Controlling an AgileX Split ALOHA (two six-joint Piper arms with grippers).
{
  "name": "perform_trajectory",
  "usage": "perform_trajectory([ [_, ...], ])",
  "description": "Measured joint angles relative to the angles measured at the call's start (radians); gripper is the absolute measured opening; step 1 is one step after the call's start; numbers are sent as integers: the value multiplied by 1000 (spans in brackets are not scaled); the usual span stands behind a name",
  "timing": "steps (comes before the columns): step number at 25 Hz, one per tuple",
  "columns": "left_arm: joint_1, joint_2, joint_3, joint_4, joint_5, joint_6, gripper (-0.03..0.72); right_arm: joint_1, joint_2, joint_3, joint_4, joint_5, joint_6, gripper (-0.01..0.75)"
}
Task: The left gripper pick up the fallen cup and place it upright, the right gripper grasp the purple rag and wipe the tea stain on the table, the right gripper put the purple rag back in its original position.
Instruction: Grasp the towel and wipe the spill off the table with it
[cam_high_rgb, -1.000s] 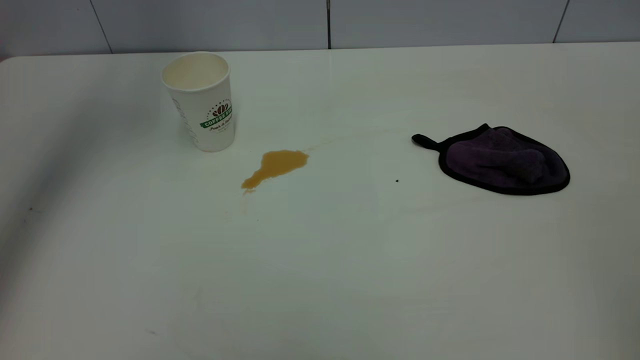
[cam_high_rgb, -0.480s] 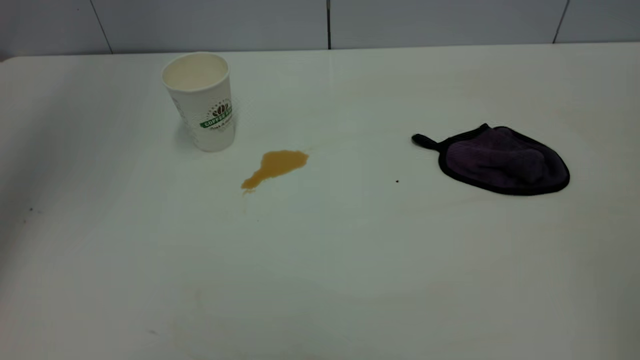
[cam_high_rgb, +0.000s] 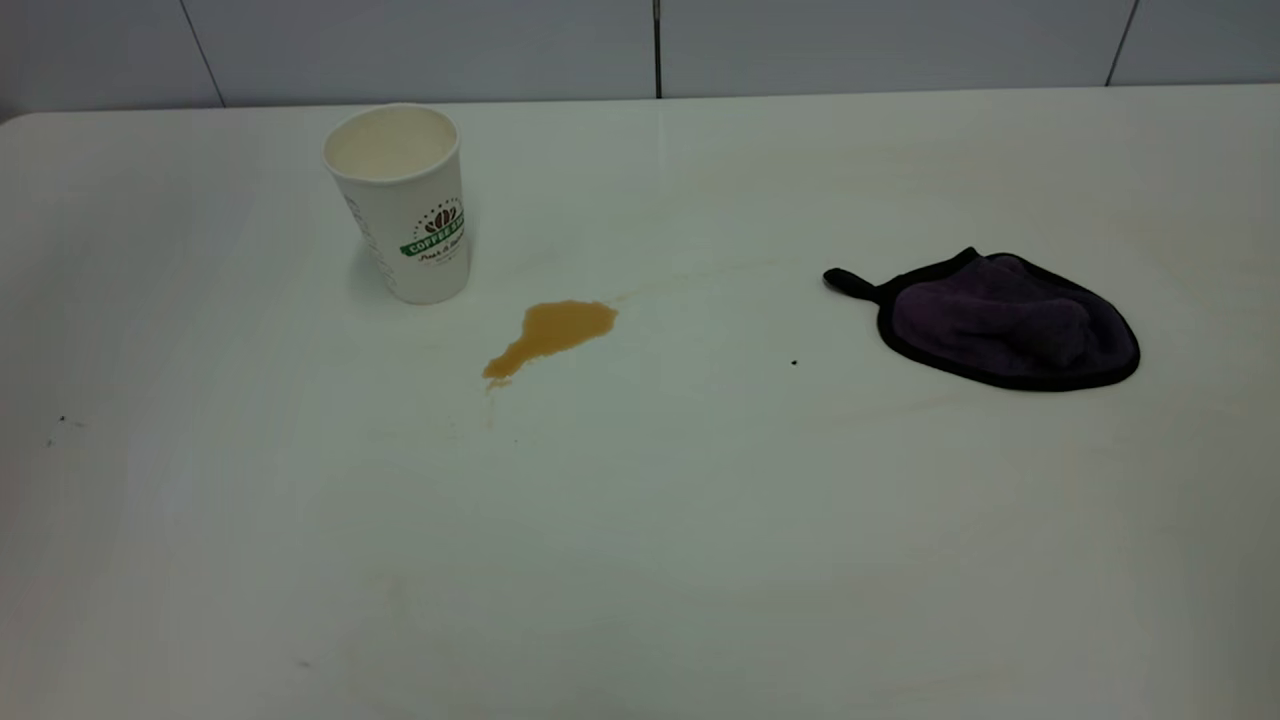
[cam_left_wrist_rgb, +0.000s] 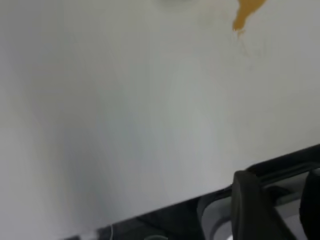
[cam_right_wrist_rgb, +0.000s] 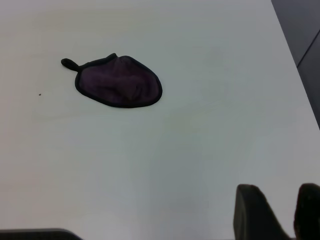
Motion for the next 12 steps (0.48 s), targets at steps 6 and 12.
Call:
perform_trajectory([
  [6,0,-264,346,-6,0,-27,255,0,0,0,0,0,0,239],
  [12,0,-514,630,0,-7,-32,253,0,0,0,0,0,0,239],
])
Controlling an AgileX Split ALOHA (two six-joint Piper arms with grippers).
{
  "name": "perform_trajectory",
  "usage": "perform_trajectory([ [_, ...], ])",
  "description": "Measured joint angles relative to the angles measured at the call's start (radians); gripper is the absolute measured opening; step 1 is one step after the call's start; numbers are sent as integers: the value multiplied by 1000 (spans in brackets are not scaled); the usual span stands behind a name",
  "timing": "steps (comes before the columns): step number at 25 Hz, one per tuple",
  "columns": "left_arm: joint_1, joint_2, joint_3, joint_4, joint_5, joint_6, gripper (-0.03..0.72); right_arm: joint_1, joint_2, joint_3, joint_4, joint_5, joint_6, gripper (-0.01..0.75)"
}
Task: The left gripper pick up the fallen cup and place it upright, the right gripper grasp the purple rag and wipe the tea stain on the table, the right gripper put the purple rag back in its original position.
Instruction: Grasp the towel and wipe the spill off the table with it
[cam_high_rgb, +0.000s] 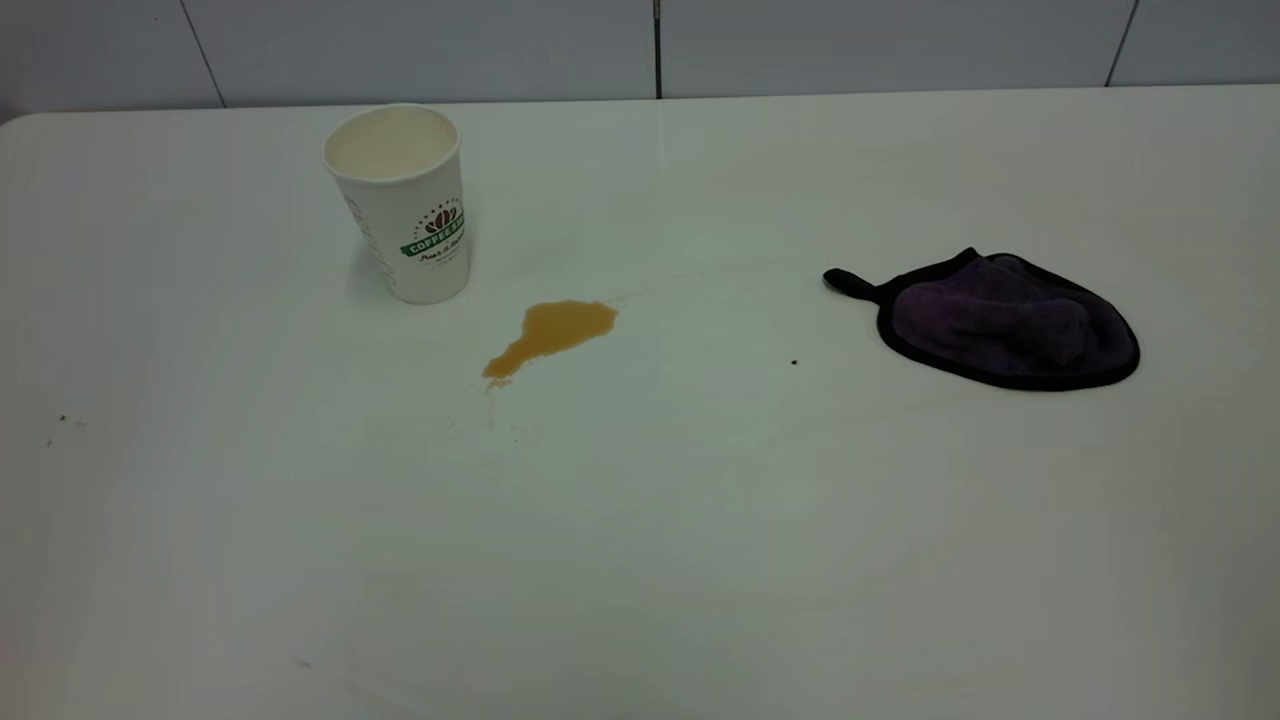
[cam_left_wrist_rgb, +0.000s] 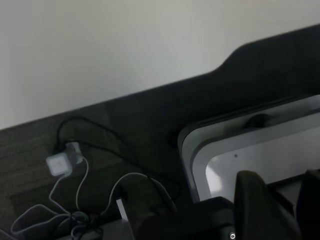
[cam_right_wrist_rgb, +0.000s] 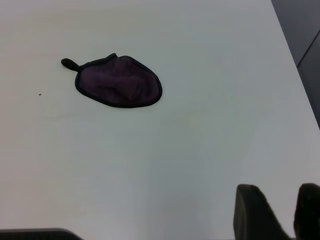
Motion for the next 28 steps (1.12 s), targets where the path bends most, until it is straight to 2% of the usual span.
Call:
perform_trajectory([
  [4,0,-174,81,2,-35,-28,253,0,0,0,0,0,0,239],
  [10,6,-399,105,65,-41,-109,253,0,0,0,0,0,0,239],
  [15,84,-560,143,110,-37,-170,253,0,0,0,0,0,0,239],
  [18,105,-623,144,115,-37,-175,253,0,0,0,0,0,0,239],
  [28,105,-745,144,116,-29,-163,253,0,0,0,0,0,0,239],
])
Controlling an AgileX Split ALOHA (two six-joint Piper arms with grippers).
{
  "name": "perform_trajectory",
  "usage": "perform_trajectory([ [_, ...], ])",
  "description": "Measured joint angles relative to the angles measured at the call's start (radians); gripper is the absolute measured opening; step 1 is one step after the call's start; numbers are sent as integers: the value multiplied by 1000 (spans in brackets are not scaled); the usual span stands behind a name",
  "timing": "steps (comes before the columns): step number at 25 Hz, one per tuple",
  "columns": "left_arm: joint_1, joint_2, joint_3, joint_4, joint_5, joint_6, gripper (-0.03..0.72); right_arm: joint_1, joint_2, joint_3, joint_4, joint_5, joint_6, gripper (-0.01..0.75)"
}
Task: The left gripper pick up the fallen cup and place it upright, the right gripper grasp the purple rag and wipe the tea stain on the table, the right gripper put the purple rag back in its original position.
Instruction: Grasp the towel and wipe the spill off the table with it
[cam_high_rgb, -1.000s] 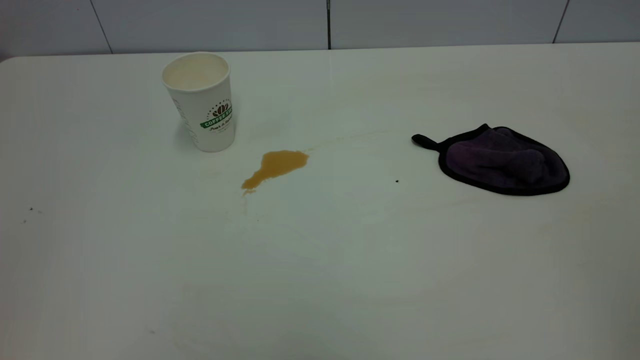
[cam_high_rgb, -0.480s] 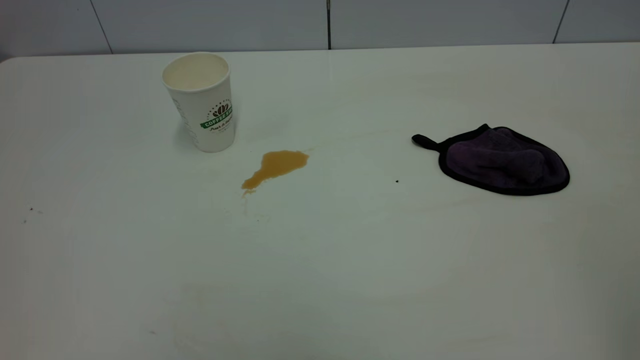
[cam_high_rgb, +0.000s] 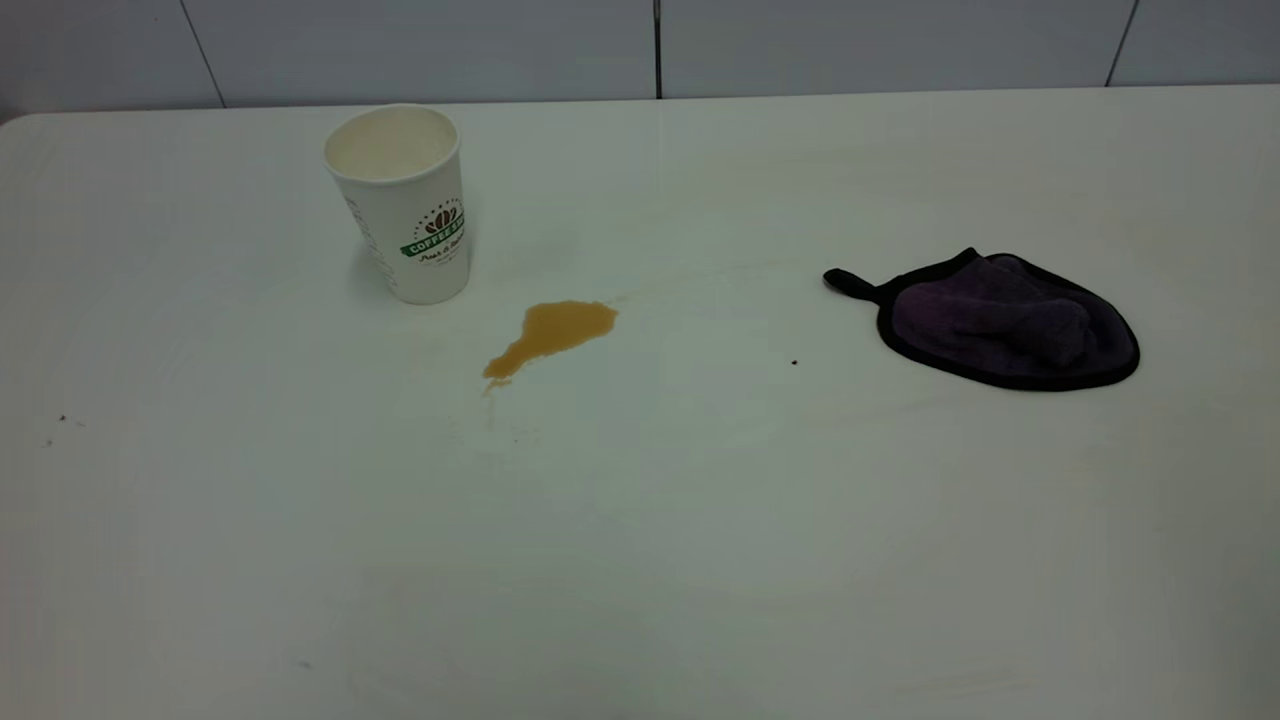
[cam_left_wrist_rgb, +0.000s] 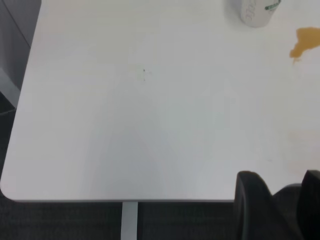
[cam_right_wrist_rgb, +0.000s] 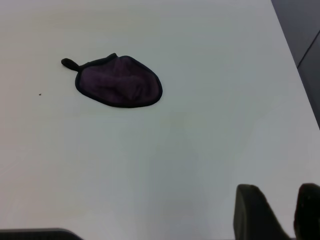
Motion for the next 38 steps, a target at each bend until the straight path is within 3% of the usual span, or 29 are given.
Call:
perform_trajectory([
  [34,0,-2,0,0,2,2,253,0,0,0,0,0,0,239],
  [38,0,-2,0,0,2,2,253,0,18,-6,-21,-1,62,260],
])
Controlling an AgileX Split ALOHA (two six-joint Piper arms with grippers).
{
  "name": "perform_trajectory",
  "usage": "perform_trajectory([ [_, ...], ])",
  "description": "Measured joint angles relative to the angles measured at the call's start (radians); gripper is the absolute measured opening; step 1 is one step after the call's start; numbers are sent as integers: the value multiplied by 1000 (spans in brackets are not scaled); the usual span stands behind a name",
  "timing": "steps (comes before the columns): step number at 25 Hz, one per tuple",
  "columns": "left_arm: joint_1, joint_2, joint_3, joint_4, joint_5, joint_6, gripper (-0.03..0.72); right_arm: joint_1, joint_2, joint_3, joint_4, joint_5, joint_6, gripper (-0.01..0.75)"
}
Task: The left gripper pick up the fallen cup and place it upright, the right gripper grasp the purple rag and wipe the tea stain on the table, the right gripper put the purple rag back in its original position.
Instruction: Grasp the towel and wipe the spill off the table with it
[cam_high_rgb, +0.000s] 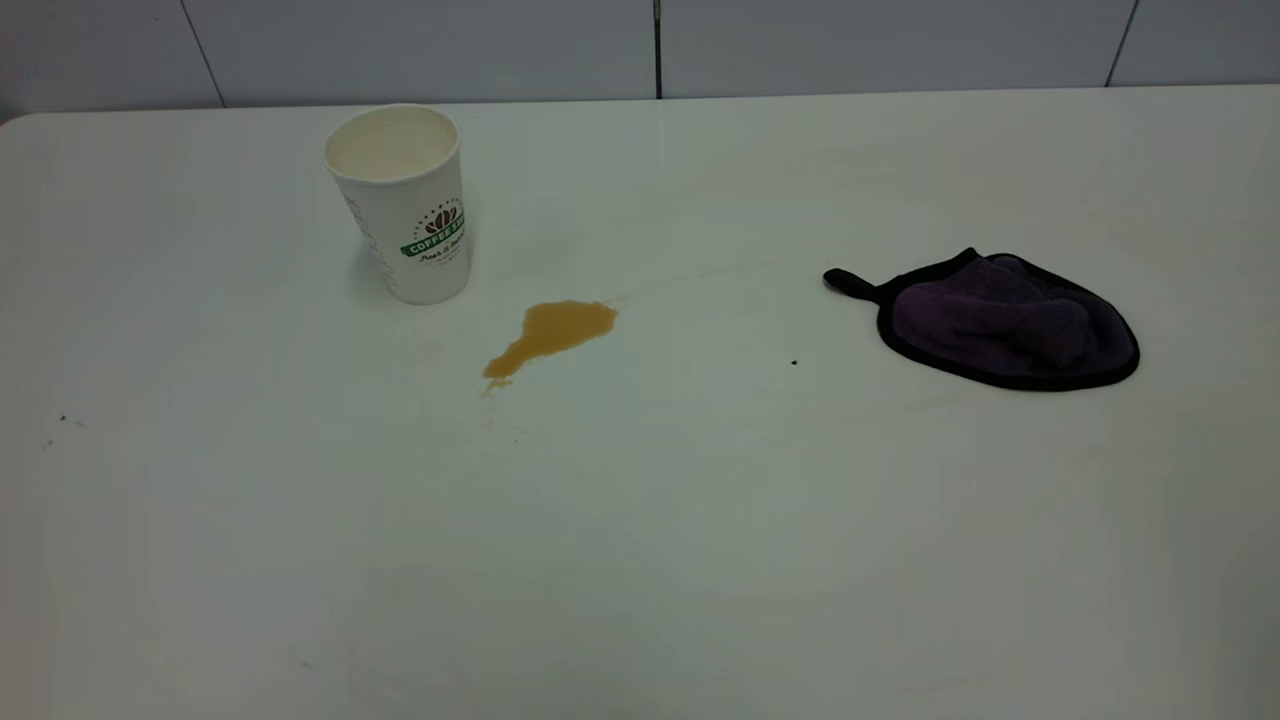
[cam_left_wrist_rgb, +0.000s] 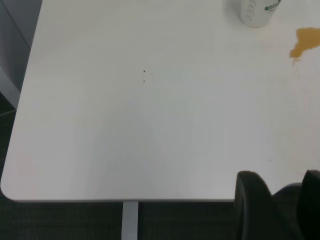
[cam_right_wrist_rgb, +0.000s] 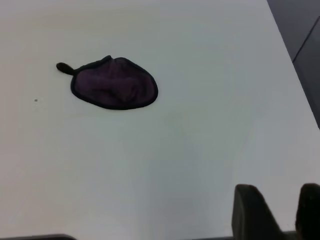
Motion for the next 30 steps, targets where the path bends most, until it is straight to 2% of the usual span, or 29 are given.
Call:
perform_trajectory([
  [2,0,0,0,0,0,0,253,0,59,-24,-20,-15,29,297],
  [6,0,0,0,0,0,0,253,0,305,-118,-28,-86,38,425],
  [11,0,0,0,0,0,0,253,0,648,-209,8,-290,26,573],
  [14,0,0,0,0,0,0,253,0,827,-211,71,-445,6,594],
  [17,0,0,0,0,0,0,253,0,984,-217,112,-545,-63,599],
  [30,0,0,0,0,0,1,253,1,1583,-443,188,-552,-273,600],
])
